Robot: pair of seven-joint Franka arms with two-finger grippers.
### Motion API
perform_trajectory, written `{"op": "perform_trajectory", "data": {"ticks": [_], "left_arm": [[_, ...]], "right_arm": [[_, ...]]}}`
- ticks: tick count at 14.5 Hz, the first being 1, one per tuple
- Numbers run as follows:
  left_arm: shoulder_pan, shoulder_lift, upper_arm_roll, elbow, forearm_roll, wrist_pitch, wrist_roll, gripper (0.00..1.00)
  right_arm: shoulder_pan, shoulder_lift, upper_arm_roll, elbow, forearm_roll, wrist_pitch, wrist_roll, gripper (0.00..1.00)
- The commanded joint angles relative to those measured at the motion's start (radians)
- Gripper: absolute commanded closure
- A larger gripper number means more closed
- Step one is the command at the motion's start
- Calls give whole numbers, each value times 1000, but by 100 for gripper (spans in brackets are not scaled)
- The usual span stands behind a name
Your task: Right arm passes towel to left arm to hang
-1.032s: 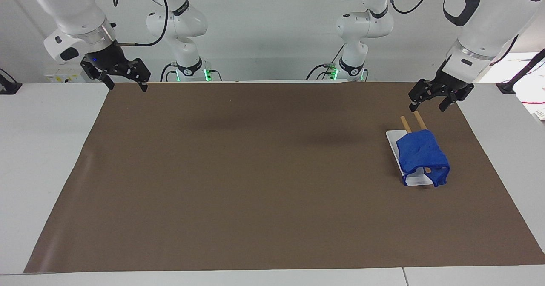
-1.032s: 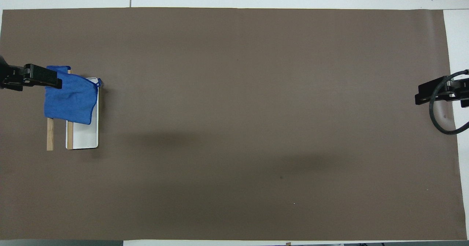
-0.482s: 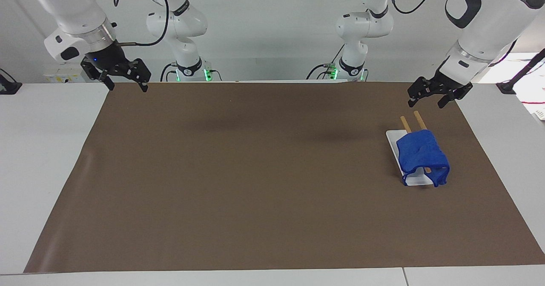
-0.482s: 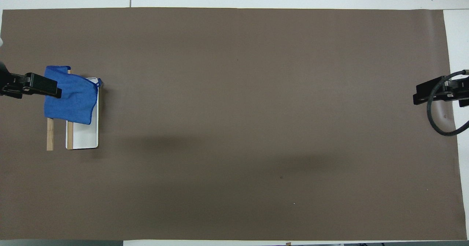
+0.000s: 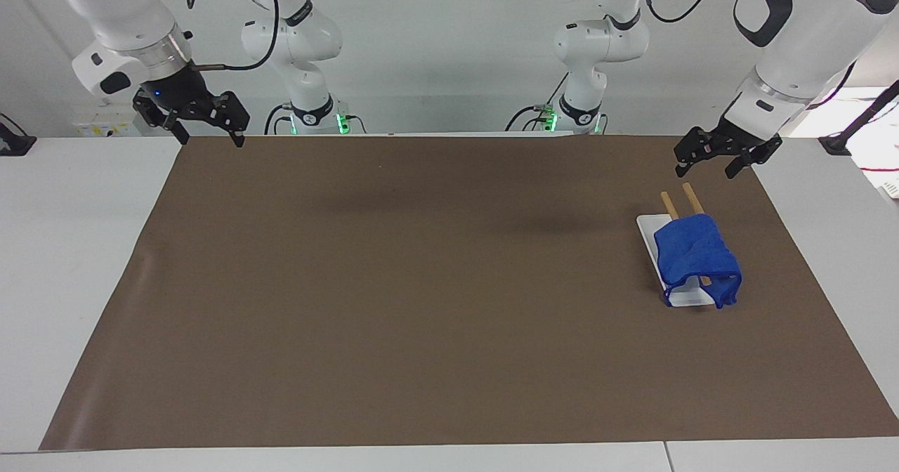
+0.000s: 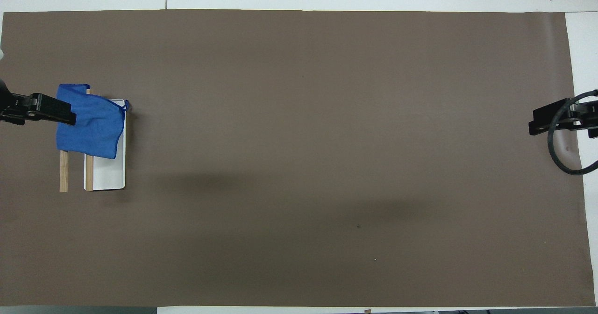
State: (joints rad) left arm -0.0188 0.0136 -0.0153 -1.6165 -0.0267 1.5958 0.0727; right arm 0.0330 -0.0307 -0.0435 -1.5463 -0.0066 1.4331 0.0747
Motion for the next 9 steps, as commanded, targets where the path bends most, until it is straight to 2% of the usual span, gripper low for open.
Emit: {"op": "perform_trajectory", "data": {"ticks": [1,9], "left_arm": [[-4,-14,-5,-6,21,13,9,0],[-3,-20,-8,-13,17,7,3,0]], "right_arm": [[-7,8,4,15,20,-13,-16,0],[-7,6,4,14,20,-14,-13,0]]}}
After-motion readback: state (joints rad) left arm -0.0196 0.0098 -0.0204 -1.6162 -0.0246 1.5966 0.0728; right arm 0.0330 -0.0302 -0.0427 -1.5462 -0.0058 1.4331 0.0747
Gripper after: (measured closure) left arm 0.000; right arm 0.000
